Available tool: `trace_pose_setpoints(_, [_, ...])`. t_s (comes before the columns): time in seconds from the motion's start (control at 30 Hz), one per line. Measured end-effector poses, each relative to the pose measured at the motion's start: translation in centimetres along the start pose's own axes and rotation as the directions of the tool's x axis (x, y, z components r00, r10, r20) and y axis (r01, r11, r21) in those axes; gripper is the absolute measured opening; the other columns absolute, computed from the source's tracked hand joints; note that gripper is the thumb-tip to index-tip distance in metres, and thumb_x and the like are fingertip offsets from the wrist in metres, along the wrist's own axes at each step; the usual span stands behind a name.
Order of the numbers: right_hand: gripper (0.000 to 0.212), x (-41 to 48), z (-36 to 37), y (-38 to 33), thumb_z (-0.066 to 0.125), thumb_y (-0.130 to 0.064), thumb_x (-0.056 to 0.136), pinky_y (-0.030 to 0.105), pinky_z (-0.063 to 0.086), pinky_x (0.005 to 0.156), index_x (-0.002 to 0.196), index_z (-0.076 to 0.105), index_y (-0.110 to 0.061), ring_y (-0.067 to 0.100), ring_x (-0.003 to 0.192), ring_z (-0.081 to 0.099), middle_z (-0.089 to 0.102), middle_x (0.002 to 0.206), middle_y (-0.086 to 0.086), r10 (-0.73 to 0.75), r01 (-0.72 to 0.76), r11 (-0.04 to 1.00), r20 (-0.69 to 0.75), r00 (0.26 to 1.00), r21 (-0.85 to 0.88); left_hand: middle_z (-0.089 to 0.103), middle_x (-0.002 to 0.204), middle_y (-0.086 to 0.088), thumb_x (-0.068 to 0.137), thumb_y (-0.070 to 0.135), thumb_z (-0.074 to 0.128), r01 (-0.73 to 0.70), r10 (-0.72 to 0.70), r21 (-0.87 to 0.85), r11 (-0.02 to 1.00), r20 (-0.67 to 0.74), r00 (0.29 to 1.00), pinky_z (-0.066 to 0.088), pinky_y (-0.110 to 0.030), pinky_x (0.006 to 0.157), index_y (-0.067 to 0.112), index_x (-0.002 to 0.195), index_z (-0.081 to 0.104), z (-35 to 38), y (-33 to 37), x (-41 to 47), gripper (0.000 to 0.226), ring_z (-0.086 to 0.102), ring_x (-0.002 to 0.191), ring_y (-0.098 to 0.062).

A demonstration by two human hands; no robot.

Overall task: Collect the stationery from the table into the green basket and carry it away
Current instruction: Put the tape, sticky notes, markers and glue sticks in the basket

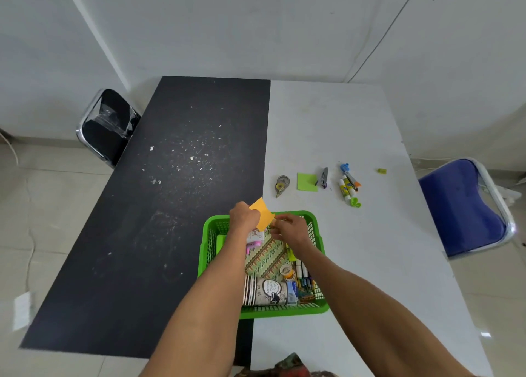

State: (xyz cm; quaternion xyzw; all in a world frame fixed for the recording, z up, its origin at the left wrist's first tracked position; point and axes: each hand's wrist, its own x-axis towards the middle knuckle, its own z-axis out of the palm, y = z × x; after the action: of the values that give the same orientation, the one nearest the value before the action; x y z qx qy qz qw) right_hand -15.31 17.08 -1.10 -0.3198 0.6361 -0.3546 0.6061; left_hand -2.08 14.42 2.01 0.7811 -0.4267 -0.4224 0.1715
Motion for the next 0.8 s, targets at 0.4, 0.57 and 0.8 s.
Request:
trace_pose_setpoints(0.4, [0.021, 0.2, -2.1, 0.8, 0.061, -0.002, 0.082, 0.04, 0.06, 0.07, 0.1, 0.072, -0.001, 0.027, 0.069, 0.071, 0.071, 0.082, 0.015, -0.082, -0.005, 0.886, -0.166, 0.983, -0.464, 0.061, 0.119, -0.018, 0.087, 0.0, 0.049, -0.113, 0.088, 0.2, 0.973, 0.13, 0.988, 0.049, -0.035, 0.082, -0.001, 0.117, 0.06, 2.2, -0.2, -0.1, 0.032, 0.058, 0.109, -0.033])
trace_pose_setpoints(0.57, [0.028, 0.7, -2.4, 1.7, 0.053, 0.01, 0.079, 0.047, 0.056, 0.082, 0.103, 0.067, 0.01, 0.038, 0.092, 0.067, 0.067, 0.108, 0.026, -0.075, -0.089, 0.803, -0.248, 0.966, -0.589, 0.06, 0.121, -0.012, 0.089, -0.003, 0.052, -0.149, 0.141, 0.197, 0.969, 0.056, 0.988, 0.05, -0.033, 0.077, 0.005, 0.121, 0.057, 2.9, -0.1, 0.2, 0.033, 0.059, 0.101, -0.026])
trace_pose_setpoints(0.8, [0.028, 0.8, -0.8, 1.5, 0.059, 0.001, 0.086, 0.027, 0.046, 0.067, 0.111, 0.068, -0.006, 0.028, 0.091, 0.065, 0.069, 0.105, 0.016, -0.096, -0.105, 0.742, -0.261, 0.961, -0.662, 0.062, 0.12, -0.011, 0.088, -0.003, 0.049, -0.153, 0.155, 0.184, 0.971, 0.002, 0.988, 0.055, -0.036, 0.077, 0.01, 0.119, 0.06, 1.8, -0.8, 1.4, 0.035, 0.063, 0.095, -0.024])
